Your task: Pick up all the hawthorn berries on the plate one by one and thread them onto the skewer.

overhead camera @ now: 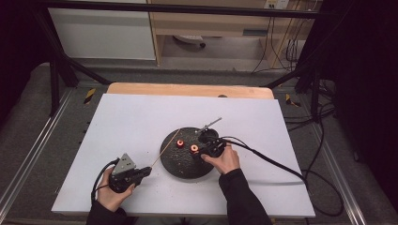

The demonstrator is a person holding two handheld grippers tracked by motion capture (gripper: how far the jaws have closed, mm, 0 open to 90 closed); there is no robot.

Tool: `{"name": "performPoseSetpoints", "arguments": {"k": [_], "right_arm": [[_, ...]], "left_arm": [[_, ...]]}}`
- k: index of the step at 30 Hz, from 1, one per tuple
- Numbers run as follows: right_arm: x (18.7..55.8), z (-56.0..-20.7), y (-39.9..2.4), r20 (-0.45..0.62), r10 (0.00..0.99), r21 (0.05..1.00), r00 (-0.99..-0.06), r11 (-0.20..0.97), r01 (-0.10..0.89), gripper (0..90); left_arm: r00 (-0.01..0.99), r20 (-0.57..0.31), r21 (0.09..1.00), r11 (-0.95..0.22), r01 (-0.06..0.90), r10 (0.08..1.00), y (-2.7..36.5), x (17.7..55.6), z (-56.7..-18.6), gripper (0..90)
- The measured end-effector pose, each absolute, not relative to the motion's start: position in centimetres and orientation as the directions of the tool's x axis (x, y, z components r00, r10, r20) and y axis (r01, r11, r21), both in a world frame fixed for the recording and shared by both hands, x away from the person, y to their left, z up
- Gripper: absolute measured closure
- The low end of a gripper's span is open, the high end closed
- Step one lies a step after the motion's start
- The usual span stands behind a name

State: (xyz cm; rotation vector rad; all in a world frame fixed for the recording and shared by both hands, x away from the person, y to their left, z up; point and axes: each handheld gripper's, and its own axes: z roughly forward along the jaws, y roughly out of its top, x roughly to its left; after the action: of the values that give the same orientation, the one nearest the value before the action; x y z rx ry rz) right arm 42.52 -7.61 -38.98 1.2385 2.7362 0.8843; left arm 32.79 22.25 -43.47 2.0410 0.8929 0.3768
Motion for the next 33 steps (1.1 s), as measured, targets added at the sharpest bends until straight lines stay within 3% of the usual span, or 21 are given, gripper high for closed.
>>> {"name": "performPoseSetpoints", "arguments": {"k": [16,33], "right_arm": [[41.4,-39.6,-10.0,0.287,0.707,0.639,-0.647,0.361,0.679,61.8],[40.6,-40.4,-10.2,0.442,0.678,0.763,-0.588,0.06,0.643,61.9]], "left_arm": [[0.692,-0.062,0.812,-0.366,0.455,0.72,22.2,32.7,-43.4,88.1],[0.694,-0.072,0.816,-0.357,0.454,0.717,21.8,32.5,-43.5,88.1]]}}
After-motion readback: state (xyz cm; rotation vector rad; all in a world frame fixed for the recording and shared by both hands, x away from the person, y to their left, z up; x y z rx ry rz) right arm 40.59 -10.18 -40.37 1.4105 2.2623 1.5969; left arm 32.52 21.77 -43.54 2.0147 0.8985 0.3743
